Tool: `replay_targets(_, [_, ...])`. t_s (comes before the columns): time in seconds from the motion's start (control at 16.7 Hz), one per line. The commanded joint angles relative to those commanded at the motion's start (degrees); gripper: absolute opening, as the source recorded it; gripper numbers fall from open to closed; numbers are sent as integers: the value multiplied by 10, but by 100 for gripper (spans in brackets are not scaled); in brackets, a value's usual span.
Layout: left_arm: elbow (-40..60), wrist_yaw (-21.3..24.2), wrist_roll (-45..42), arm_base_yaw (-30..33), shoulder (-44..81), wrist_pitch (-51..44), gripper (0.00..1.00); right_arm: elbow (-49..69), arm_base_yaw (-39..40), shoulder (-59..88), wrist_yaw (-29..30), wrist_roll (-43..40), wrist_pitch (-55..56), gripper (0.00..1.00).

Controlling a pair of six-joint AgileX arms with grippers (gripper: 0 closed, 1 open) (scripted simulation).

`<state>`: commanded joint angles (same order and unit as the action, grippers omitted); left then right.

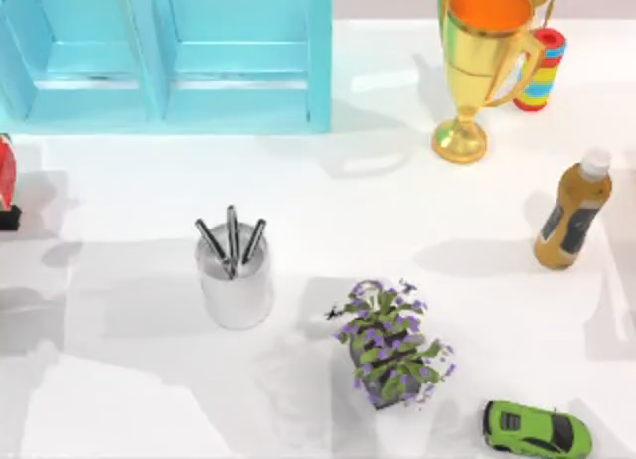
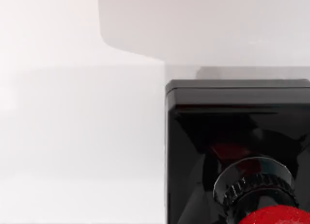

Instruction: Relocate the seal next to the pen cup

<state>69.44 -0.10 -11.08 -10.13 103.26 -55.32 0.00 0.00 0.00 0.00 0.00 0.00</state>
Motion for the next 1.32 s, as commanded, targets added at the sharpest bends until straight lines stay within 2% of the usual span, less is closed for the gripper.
replay_targets(0.42, [162,1,167,172,-33,-213,0,0,0,0,0,0,0,100])
replay_targets(0.6, [206,1,216,221,-49,-265,0,0,0,0,0,0,0,100])
replay_targets(0.96, [211,2,221,225,-47,-268,0,0,0,0,0,0,0,100])
replay_targets(1.32, [262,2,270,276,44,-229,0,0,0,0,0,0,0,100])
